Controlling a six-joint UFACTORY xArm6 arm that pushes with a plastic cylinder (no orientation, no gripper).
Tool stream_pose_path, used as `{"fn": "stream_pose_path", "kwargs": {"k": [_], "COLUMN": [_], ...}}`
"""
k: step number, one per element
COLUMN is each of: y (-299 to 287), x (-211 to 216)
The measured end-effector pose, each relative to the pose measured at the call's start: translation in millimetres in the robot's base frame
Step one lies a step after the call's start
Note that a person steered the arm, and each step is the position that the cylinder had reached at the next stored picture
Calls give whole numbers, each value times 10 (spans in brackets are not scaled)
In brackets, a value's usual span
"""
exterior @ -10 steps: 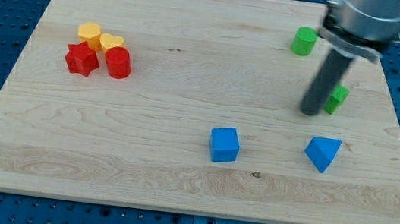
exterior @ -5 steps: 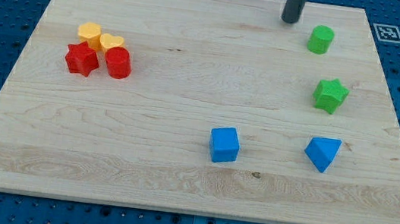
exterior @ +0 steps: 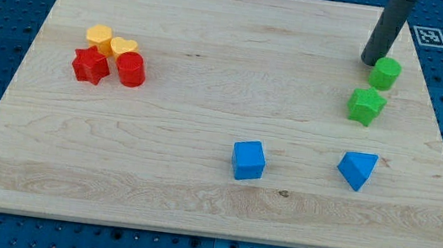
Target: Push the green circle to the top right side of the green star
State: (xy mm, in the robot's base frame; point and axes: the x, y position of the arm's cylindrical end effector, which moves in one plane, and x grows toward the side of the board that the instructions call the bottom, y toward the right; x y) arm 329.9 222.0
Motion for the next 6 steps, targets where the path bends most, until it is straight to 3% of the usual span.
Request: {"fn": "stream_pose_path", "kwargs": {"k": [2,4,6], "y": [507,128,40], "x": [108,104,413]}}
